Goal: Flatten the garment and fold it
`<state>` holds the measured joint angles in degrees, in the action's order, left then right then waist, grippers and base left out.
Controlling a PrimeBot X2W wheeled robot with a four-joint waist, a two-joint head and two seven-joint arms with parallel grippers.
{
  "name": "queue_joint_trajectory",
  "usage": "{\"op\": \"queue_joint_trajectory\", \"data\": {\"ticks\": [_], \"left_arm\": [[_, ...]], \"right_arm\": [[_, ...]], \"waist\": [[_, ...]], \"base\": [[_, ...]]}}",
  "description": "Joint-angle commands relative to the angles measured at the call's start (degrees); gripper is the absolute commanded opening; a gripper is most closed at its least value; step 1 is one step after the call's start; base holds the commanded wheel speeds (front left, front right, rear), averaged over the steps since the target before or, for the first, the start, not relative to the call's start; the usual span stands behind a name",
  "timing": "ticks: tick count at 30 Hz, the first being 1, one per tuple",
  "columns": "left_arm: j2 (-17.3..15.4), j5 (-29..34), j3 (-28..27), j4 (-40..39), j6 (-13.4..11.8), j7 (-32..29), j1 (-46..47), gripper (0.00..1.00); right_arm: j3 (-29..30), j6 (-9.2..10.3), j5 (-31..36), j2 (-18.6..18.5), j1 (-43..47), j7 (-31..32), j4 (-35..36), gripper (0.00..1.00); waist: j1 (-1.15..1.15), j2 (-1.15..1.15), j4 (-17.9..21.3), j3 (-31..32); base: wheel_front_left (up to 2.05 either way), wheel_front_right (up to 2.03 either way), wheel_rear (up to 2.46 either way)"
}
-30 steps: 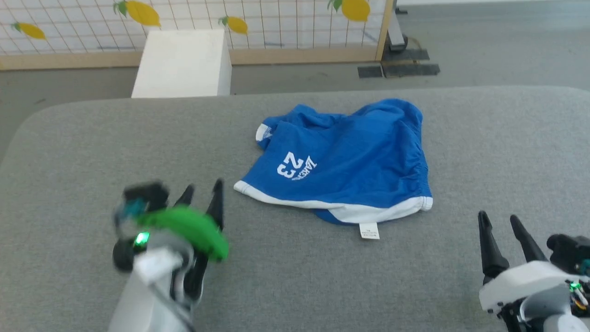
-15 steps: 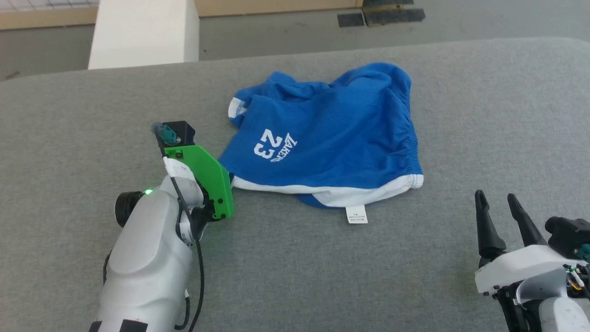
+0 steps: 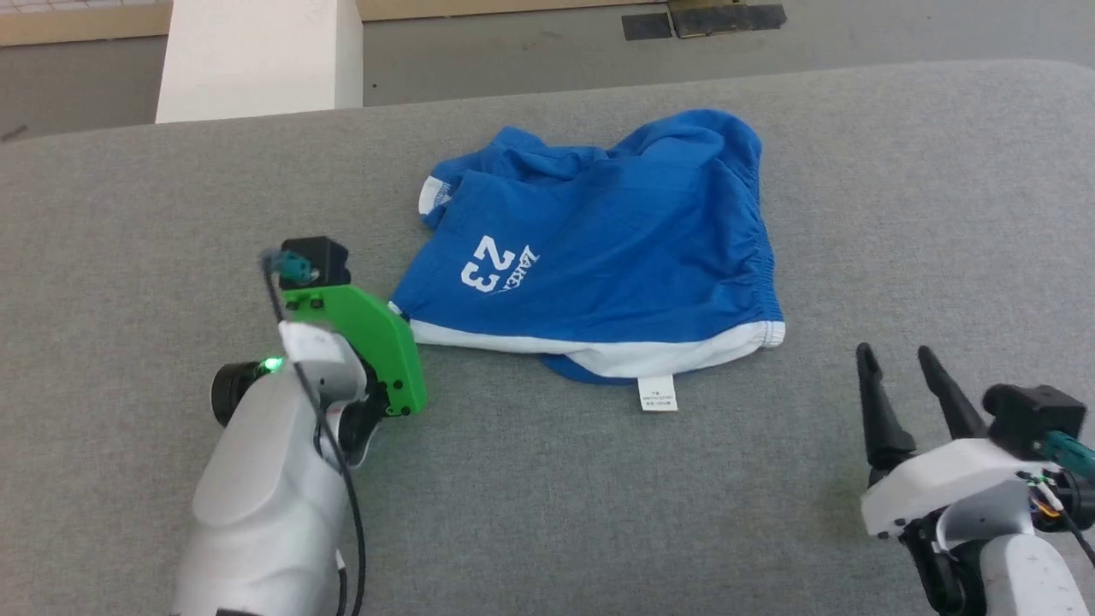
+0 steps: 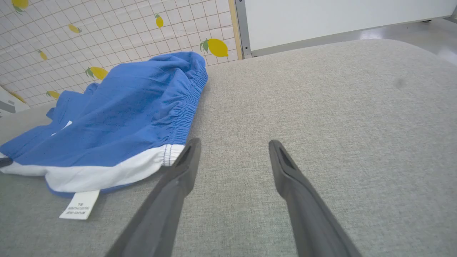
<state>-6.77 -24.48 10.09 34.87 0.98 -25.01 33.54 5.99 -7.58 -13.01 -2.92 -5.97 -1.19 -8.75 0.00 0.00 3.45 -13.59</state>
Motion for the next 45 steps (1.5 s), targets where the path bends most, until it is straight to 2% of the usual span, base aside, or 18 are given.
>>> {"op": "queue_joint_trajectory", "data": {"ticks": [1,6,12,18,25,26,27,28,38,45], "left_arm": [[0.19,-1.29,-0.77,-1.22,0.53,1.72,-1.93,0.00],[0.80,-2.46,-1.19,-7.76,1.30,6.80,-8.15,0.00],[1.77,-3.78,-0.81,-14.34,0.78,8.49,-13.87,0.00],[2.21,-4.17,0.12,-17.90,-0.08,7.92,-15.56,0.00],[2.39,-4.41,0.90,-19.44,-0.42,7.54,-15.55,0.00],[2.40,-4.46,0.96,-19.55,-0.46,7.56,-15.60,0.00],[2.39,-4.43,1.02,-19.61,-0.50,7.62,-15.63,0.00],[2.39,-4.46,1.07,-19.66,-0.53,7.67,-15.68,0.00],[2.85,-6.74,0.62,-21.10,-0.47,9.85,-16.47,0.00],[3.51,-13.60,-2.46,-27.54,-0.99,12.72,-18.37,0.00]], "right_arm": [[-0.56,0.09,1.38,0.04,-1.18,1.54,0.35,1.00],[-2.63,0.09,3.89,0.04,-2.76,12.57,0.72,1.00],[-3.85,0.09,6.82,0.04,-7.05,23.01,1.14,1.00],[-5.49,0.09,9.29,0.04,-12.07,28.53,-2.28,1.00],[-6.37,0.09,10.64,0.04,-15.30,30.99,-7.61,1.00],[-6.40,0.09,10.55,0.04,-15.52,31.04,-8.14,0.47],[-6.44,0.09,10.48,0.04,-15.66,30.99,-8.47,0.29],[-6.76,0.09,10.22,0.04,-15.76,31.19,-8.95,0.00],[-7.32,0.09,7.33,0.04,-15.78,30.10,-7.67,0.00],[-8.20,0.09,-0.26,0.04,-13.50,32.32,0.66,0.00]], "waist": [[0.00,0.00,-0.37,0.32],[0.00,0.00,-1.37,0.44],[0.00,0.00,-2.63,-0.28],[0.00,0.00,-3.64,-1.62],[0.00,0.00,-4.58,-2.73],[0.00,0.00,-4.65,-2.78],[0.00,0.00,-4.70,-2.80],[0.00,0.00,-4.72,-2.82],[0.00,0.00,-3.89,0.22],[0.00,0.00,-3.17,4.44]], "base": [[0.00,0.00,0.00],[0.00,0.00,0.00],[0.00,0.00,0.00],[0.00,0.00,0.00],[0.00,0.00,0.00],[0.00,0.00,0.00],[0.00,0.00,0.00],[0.00,0.00,0.00],[0.00,0.00,0.00],[0.00,0.00,0.00]]}}
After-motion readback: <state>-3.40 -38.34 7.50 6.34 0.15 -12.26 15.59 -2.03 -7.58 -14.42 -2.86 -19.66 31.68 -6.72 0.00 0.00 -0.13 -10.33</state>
